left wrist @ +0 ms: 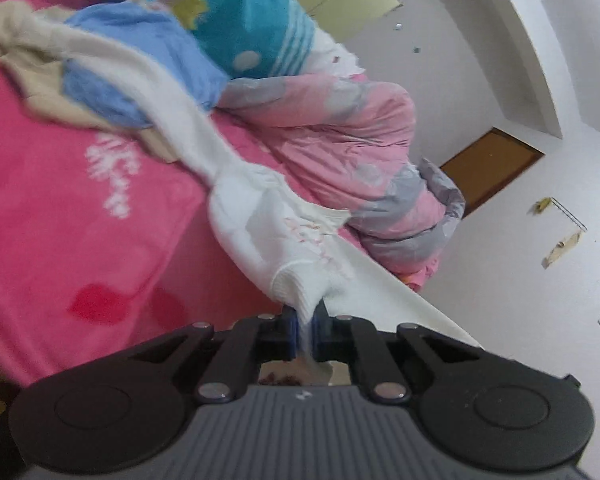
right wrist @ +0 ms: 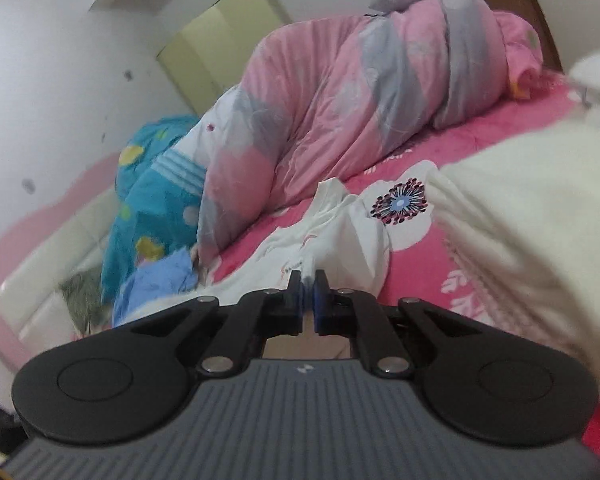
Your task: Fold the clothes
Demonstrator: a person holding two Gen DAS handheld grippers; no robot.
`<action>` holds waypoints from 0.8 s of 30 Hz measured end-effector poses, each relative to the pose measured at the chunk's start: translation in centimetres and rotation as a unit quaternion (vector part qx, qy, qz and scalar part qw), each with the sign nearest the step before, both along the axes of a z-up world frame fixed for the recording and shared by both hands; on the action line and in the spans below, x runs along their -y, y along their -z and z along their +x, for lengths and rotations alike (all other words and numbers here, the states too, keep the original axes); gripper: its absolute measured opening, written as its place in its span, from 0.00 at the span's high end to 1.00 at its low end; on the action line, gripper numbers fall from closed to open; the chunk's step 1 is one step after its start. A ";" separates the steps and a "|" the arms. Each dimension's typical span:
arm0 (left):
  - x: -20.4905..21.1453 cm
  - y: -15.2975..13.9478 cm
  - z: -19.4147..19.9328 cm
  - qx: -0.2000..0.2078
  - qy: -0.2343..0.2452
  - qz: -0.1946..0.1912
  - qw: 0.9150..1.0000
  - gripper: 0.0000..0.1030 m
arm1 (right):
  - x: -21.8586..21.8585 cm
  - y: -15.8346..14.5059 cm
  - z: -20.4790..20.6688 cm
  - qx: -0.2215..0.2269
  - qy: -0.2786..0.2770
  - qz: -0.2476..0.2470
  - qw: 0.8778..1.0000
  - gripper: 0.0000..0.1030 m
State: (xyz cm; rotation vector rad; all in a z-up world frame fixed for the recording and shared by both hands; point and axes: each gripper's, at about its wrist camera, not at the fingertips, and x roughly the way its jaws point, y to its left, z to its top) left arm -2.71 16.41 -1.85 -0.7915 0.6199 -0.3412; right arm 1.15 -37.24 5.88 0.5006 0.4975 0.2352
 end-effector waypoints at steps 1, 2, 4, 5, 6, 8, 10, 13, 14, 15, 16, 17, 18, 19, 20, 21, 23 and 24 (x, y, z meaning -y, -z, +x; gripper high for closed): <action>-0.1 0.9 -0.3 -0.015 0.000 0.013 1.000 0.93 | -0.2 0.3 -0.7 -0.013 -0.009 -0.008 1.000 0.97; -0.2 1.9 -0.4 -0.033 0.002 0.028 0.999 0.92 | -0.5 1.1 -1.3 -0.031 -0.013 -0.015 0.999 0.97; 0.0 4.3 -0.4 -0.073 0.014 0.058 0.996 0.92 | -0.9 4.7 -1.9 -0.086 -0.014 -0.006 0.996 0.97; 0.3 5.5 -0.4 -0.091 0.018 0.074 0.993 0.91 | -0.9 6.7 -2.1 -0.116 -0.012 0.006 0.993 0.97; 0.5 6.5 -0.4 -0.107 0.021 0.085 0.990 0.91 | -0.9 8.7 -2.3 -0.146 -0.010 0.018 0.989 0.97; 0.1 7.6 -0.4 -0.123 0.024 0.093 0.988 0.89 | -0.7 12.4 -2.8 -0.195 -0.005 0.056 0.979 0.97; -0.2 7.1 -1.0 -0.109 0.020 0.106 0.988 0.76 | -0.7 14.1 -3.5 -0.216 0.002 0.085 0.973 0.97; -0.3 5.6 -2.1 -0.067 0.013 0.148 0.987 0.57 | 0.0 13.6 -5.0 -0.201 0.017 0.098 0.975 0.93; 0.1 4.8 -2.5 -0.050 0.012 0.172 0.984 0.57 | 0.2 13.5 -5.5 -0.196 0.021 0.102 0.975 0.93; 0.6 4.1 -2.9 -0.031 0.013 0.200 0.979 0.55 | 0.4 13.2 -5.9 -0.190 0.027 0.104 0.976 0.93; 1.2 3.3 -3.3 -0.013 0.016 0.226 0.974 0.53 | 0.5 12.6 -6.3 -0.178 0.033 0.099 0.979 0.92; 1.9 2.6 -3.7 0.003 0.024 0.246 0.969 0.51 | 0.5 12.1 -6.6 -0.166 0.039 0.093 0.981 0.92; 2.7 2.1 -3.9 0.016 0.035 0.265 0.963 0.50 | 0.5 11.4 -6.9 -0.153 0.043 0.086 0.984 0.92; 3.5 1.9 -3.8 0.024 0.045 0.279 0.959 0.50 | -0.1 10.7 -7.0 -0.136 0.039 0.071 0.987 0.92; 4.0 2.0 -3.6 0.025 0.049 0.287 0.956 0.49 | -0.8 10.1 -7.1 -0.121 0.032 0.057 0.991 0.92; 4.5 2.1 -3.5 0.023 0.050 0.291 0.955 0.49 | -2.1 9.6 -6.8 -0.108 0.014 0.045 0.993 0.90; 5.1 2.4 -3.3 0.018 0.046 0.295 0.954 0.50 | -4.7 8.7 -6.1 -0.083 -0.024 0.023 0.996 0.83; 5.2 2.6 -3.3 0.016 0.041 0.296 0.954 0.50 | -6.3 8.5 -5.5 -0.076 -0.049 0.013 0.996 0.73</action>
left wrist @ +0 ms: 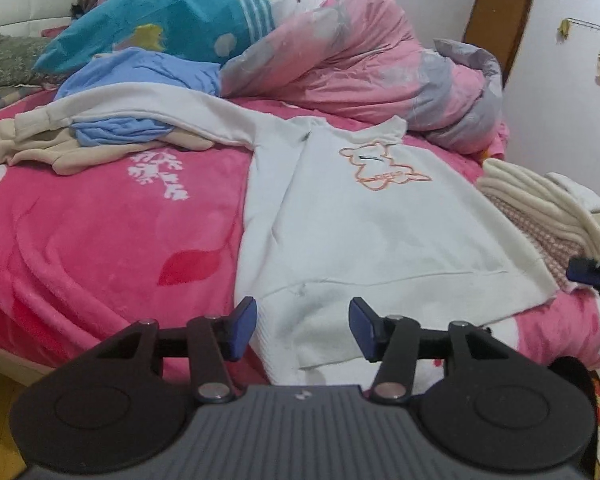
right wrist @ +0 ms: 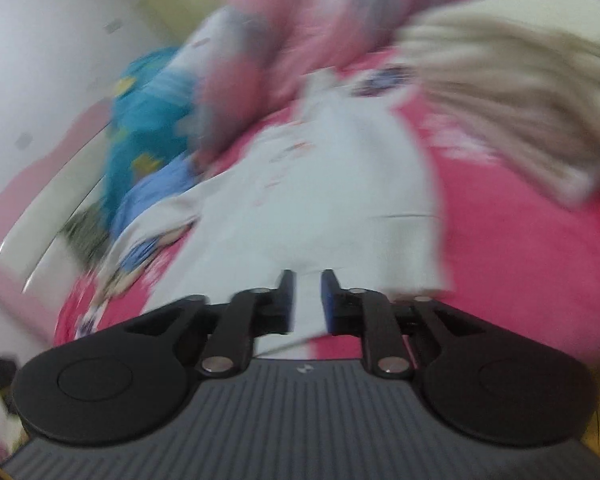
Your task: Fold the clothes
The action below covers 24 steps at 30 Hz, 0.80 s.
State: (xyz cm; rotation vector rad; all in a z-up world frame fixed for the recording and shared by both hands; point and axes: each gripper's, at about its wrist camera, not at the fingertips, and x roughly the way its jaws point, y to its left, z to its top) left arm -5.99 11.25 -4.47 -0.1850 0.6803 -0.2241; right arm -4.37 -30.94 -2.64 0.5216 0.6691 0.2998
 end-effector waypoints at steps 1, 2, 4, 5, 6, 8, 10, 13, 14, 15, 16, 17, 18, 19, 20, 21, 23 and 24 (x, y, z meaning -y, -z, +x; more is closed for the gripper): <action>-0.1 0.2 0.0 -0.002 -0.004 -0.002 1.000 0.50 | -1.7 -0.2 0.7 0.007 -0.027 -0.007 1.000 0.70; -0.2 0.5 0.0 -0.005 -0.008 -0.006 1.000 0.50 | -3.4 -0.4 1.6 0.012 -0.053 -0.011 0.998 0.68; -0.8 0.8 0.0 -0.008 -0.015 -0.020 1.000 0.50 | -6.7 -1.1 3.8 0.019 -0.104 -0.016 0.994 0.68; -1.0 0.9 0.1 -0.008 -0.019 -0.027 0.999 0.50 | -8.3 -1.6 5.0 0.021 -0.128 -0.017 0.991 0.68; -1.4 1.0 0.2 -0.007 -0.024 -0.034 0.999 0.50 | -9.9 -2.0 6.2 0.024 -0.151 -0.018 0.988 0.68; -2.0 1.3 0.4 -0.011 -0.033 -0.052 0.998 0.50 | -13.0 -3.1 9.3 0.030 -0.189 -0.021 0.981 0.66; -2.7 1.8 1.0 -0.022 -0.038 -0.073 0.996 0.50 | -16.3 -3.9 13.5 0.029 -0.207 -0.032 0.977 0.59; -3.1 2.9 1.7 -0.047 -0.030 -0.095 0.994 0.56 | -21.1 -3.6 20.2 0.018 -0.231 -0.071 0.970 0.56; -3.1 3.2 1.8 -0.052 -0.026 -0.098 0.994 0.56 | -22.8 -3.2 22.5 0.010 -0.237 -0.091 0.967 0.56; -3.1 3.5 1.8 -0.055 -0.021 -0.100 0.993 0.56 | -24.5 -2.8 24.8 0.002 -0.243 -0.111 0.964 0.56; -3.1 3.8 1.8 -0.057 -0.017 -0.103 0.993 0.56 | -26.1 -2.3 27.0 -0.006 -0.249 -0.134 0.959 0.56; -3.1 3.9 1.7 -0.057 -0.013 -0.105 0.993 0.56 | -27.7 -1.4 28.8 -0.012 -0.256 -0.162 0.953 0.56; -3.1 4.1 1.7 -0.056 -0.010 -0.107 0.993 0.56 | -29.3 -0.6 30.5 -0.018 -0.262 -0.191 0.946 0.56; -3.1 4.2 1.7 -0.053 -0.006 -0.108 0.993 0.56 | -31.1 0.2 31.8 -0.023 -0.262 -0.221 0.939 0.56; -3.1 4.3 1.7 -0.051 -0.003 -0.109 0.993 0.56 | -32.6 1.1 32.8 -0.026 -0.265 -0.246 0.932 0.56; -3.1 4.4 1.6 -0.049 0.000 -0.110 0.993 0.56 | -33.8 2.1 33.8 -0.032 -0.269 -0.269 0.924 0.56; -3.0 4.5 1.6 -0.044 0.007 -0.110 0.993 0.56 | -35.6 4.3 35.6 -0.052 -0.269 -0.306 0.912 0.59; -3.1 4.5 1.6 -0.041 0.011 -0.110 0.993 0.56 | -36.1 5.2 36.3 -0.061 -0.265 -0.320 0.908 0.71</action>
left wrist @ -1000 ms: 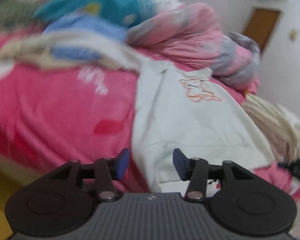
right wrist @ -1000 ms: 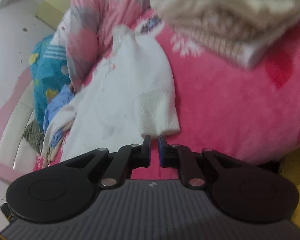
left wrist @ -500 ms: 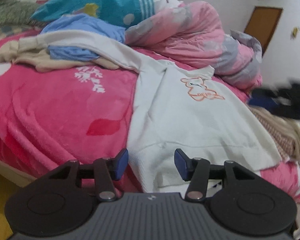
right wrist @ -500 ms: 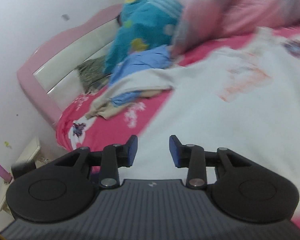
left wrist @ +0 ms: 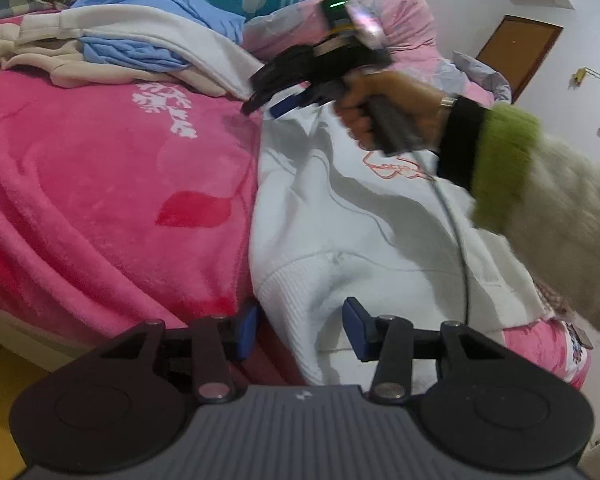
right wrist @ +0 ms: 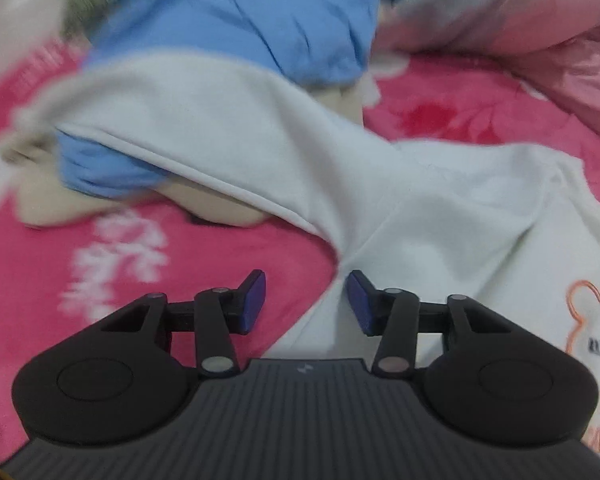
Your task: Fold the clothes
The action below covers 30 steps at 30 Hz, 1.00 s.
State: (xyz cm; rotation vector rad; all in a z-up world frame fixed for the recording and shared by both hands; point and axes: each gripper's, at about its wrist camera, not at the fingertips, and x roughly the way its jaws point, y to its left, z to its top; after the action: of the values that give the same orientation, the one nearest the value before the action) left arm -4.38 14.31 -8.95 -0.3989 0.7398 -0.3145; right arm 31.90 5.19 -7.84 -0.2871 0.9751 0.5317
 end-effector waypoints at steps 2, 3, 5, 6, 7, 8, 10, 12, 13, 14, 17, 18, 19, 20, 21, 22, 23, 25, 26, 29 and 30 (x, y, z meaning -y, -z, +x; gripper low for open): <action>-0.1 0.0 0.0 0.006 0.008 -0.004 1.000 0.56 | 0.0 0.0 0.4 0.009 0.009 0.000 1.000 0.97; -0.2 0.0 0.0 0.010 0.011 -0.008 1.000 0.56 | 0.4 -0.7 0.2 0.010 0.007 0.024 1.000 0.97; -0.5 0.0 0.2 0.013 0.016 -0.019 1.000 0.53 | 2.3 -2.6 0.5 -0.018 0.019 0.119 0.993 1.00; -0.8 -0.1 0.4 0.014 0.015 -0.028 0.999 0.52 | 3.4 -3.6 0.7 -0.034 0.028 0.175 0.984 1.00; -1.0 -0.1 0.7 0.014 0.014 -0.038 0.999 0.51 | 4.3 -4.5 0.9 -0.047 0.037 0.223 0.973 1.00; -1.3 0.0 1.0 0.013 0.013 -0.048 0.999 0.51 | 4.7 -5.1 1.1 -0.051 0.044 0.250 0.966 1.00; -1.5 -0.1 1.5 0.012 0.008 -0.054 0.998 0.51 | 5.0 -6.0 1.5 -0.045 0.061 0.261 0.962 1.00; -1.6 -0.5 1.7 0.019 0.006 -0.052 0.998 0.51 | 4.8 -6.0 1.6 -0.038 0.071 0.227 0.971 0.98; -1.6 -0.6 1.7 0.023 0.007 -0.052 0.998 0.51 | 4.3 -5.4 1.5 -0.041 0.069 0.195 0.978 0.97; -1.6 -0.7 1.6 0.027 0.009 -0.053 0.998 0.51 | 3.9 -4.9 1.4 -0.044 0.068 0.163 0.983 0.97; -1.4 -0.6 1.1 0.028 0.021 -0.050 0.998 0.51 | 2.1 -2.5 0.6 -0.034 0.049 0.061 0.996 0.93; -1.3 -0.5 1.0 0.026 0.025 -0.045 0.998 0.51 | 1.5 -1.8 0.5 -0.027 0.043 0.036 0.998 0.75; -1.2 -0.4 0.8 0.023 0.029 -0.040 0.999 0.51 | 1.0 -1.0 0.5 -0.019 0.038 0.016 0.999 0.52; -1.1 -0.4 0.7 0.021 0.032 -0.036 0.999 0.51 | 0.6 -0.2 0.5 -0.013 0.034 -0.001 0.999 0.44; -1.1 -0.4 0.6 0.020 0.034 -0.034 0.999 0.51 | 0.4 0.3 0.6 -0.007 0.031 -0.004 0.999 0.42; -1.2 -0.4 0.4 0.019 0.034 -0.034 0.999 0.51 | 0.3 0.9 0.6 -0.001 0.028 -0.008 1.000 0.45; -1.3 -0.5 0.3 0.020 0.034 -0.033 0.999 0.51 | 0.2 1.3 0.6 0.004 0.028 -0.009 1.000 0.52; -1.6 -0.9 0.1 0.028 0.029 -0.031 0.999 0.50 | 1.2 0.5 0.8 0.009 0.046 0.011 0.999 0.94; -1.8 -1.1 0.1 0.033 0.026 -0.030 0.999 0.49 | 2.2 -0.2 0.9 0.004 0.058 0.035 0.998 0.94; -2.0 -1.7 0.5 0.047 0.022 -0.028 0.998 0.43 | 5.1 -2.6 0.9 -0.009 0.087 0.119 0.989 0.95; -1.9 -1.9 0.8 0.051 0.022 -0.025 0.998 0.42 | 6.2 -3.6 0.8 -0.012 0.093 0.152 0.984 0.95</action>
State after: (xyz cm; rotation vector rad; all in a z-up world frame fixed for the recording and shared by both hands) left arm -3.56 16.17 -7.06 -0.4120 0.6428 -0.3934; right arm 32.67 -0.99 -4.27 0.0843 0.9187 0.5057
